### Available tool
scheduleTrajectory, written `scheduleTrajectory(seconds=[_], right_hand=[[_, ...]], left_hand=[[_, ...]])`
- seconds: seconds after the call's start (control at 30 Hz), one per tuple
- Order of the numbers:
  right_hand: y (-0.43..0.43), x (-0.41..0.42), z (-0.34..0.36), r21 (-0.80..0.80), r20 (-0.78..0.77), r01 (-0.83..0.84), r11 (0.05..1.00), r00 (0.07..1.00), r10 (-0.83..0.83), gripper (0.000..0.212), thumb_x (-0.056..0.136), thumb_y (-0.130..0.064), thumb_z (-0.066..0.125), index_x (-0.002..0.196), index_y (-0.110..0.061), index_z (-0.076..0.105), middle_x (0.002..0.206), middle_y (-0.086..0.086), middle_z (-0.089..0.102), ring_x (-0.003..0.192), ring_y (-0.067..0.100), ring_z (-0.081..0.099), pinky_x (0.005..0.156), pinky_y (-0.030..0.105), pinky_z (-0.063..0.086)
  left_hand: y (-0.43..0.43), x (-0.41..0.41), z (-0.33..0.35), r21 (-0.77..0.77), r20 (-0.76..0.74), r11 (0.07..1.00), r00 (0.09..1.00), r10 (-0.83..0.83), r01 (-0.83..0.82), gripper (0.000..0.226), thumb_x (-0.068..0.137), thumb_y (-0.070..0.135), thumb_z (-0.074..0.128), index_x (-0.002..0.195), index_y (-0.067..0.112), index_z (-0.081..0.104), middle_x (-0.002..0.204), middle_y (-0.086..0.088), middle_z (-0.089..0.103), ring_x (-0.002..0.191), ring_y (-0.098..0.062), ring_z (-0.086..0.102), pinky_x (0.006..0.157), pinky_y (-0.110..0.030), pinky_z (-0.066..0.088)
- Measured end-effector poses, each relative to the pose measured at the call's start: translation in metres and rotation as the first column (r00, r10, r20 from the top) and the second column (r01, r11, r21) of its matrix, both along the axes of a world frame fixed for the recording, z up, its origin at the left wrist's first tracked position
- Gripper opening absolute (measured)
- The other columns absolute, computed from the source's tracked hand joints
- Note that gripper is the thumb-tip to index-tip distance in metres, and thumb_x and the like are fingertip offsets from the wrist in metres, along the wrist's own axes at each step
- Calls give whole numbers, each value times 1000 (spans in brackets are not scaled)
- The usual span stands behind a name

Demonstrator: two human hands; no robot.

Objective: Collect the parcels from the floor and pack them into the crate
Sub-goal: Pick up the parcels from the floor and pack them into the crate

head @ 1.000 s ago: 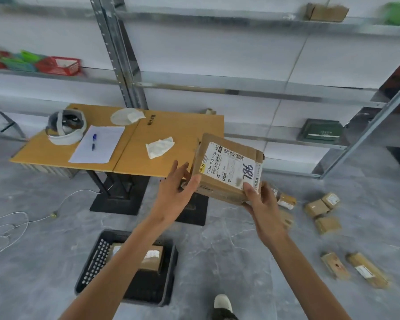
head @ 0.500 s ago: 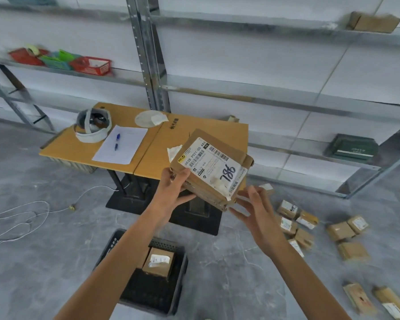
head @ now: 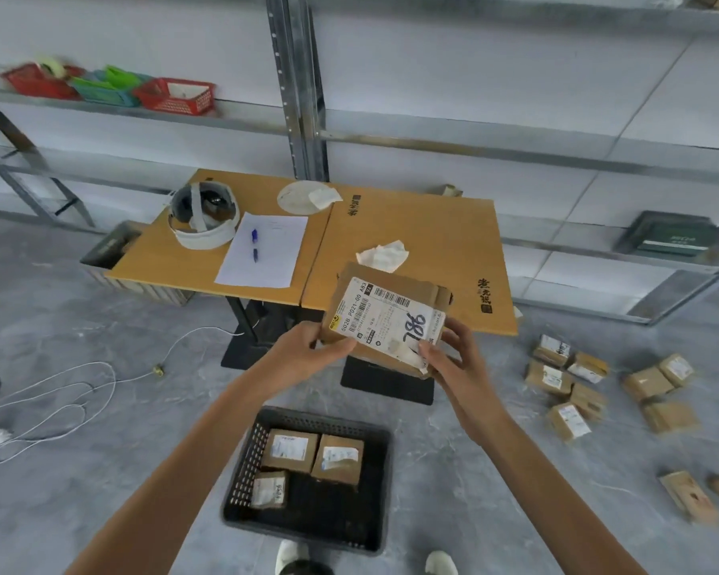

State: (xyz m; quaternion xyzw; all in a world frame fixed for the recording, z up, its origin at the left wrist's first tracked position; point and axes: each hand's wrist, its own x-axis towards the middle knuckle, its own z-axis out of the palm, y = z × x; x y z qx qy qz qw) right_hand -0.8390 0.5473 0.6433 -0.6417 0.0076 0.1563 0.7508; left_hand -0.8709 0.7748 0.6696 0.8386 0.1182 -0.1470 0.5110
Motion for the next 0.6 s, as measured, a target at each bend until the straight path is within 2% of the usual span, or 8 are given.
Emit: scheduleTrajectory(seconds=[0.07, 0.13, 0.2, 0.3, 0.37, 0.47, 0.53, 0.6], right_hand=[[33, -10, -7, -27, -6, 7, 1000, 1000, -7, 42, 84, -19, 66, 122, -28, 49, 112, -5, 65, 99, 11, 66, 83, 32, 58], [62, -18, -14, -55, -31, 26, 998, 999, -28, 42, 86, -19, 64, 125, -26, 50, 113, -3, 66, 101, 13, 66, 86, 34, 56], [86, -24, -25, -82, -56, 46, 996, 997, -50, 44, 88, -17, 62, 130, -20, 49, 117, 0, 66, 104, 14, 65, 89, 34, 53], [114, -32, -46, -212, -58, 12, 977, 998, -25, 45, 93, -22, 56, 137, -19, 47, 120, -2, 65, 108, 10, 62, 90, 30, 52], [129, -35, -63, -355, -44, -26, 935, 999, 11, 40, 95, -29, 53, 134, -24, 49, 114, -11, 65, 103, 3, 62, 84, 23, 53], [141, -33, -94, -546, -8, -28, 837, 1000, 28, 26, 95, -28, 53, 122, -28, 56, 100, -21, 62, 81, -7, 61, 60, 10, 52], [143, -31, -119, -590, -48, -34, 807, 999, 7, 15, 93, -22, 58, 108, -26, 60, 98, -14, 63, 75, -4, 62, 56, 9, 52], [145, -32, -147, -609, -143, -57, 791, 989, -38, 6, 91, -19, 62, 95, -21, 59, 97, -4, 68, 75, 5, 66, 57, 19, 57]], left_hand=[[31, -9, -6, 53, 17, 999, 1000, 4, -5, 30, 84, 47, 61, 105, 26, 60, 104, 15, 60, 86, -4, 59, 67, -14, 45], [58, -14, -12, 89, 15, 996, 1000, 6, -7, 30, 82, 43, 64, 104, 22, 64, 95, 15, 63, 79, -1, 59, 63, -13, 45], [82, -17, -22, 107, -4, 994, 1000, 6, -6, 39, 79, 41, 68, 110, 19, 64, 100, 10, 67, 85, -4, 62, 64, -11, 45], [106, -22, -46, 81, -30, 996, 999, 33, -31, 45, 76, 38, 72, 114, 19, 59, 111, 7, 66, 96, -9, 63, 76, -18, 49], [117, -23, -67, 68, -53, 997, 998, 24, -21, 43, 78, 36, 71, 114, 20, 57, 116, 6, 65, 95, -8, 62, 74, -16, 49], [129, -21, -105, 63, -134, 998, 991, 1, 8, 40, 81, 37, 68, 115, 19, 60, 118, 3, 66, 93, -6, 61, 72, -14, 47], [135, -21, -134, 66, -199, 997, 980, -16, 29, 39, 82, 38, 67, 116, 19, 62, 117, 3, 67, 92, -6, 61, 76, -17, 50], [135, -22, -166, 69, -256, 995, 966, -47, 67, 40, 83, 38, 65, 119, 19, 63, 117, 3, 67, 89, -5, 60, 66, -11, 48]])
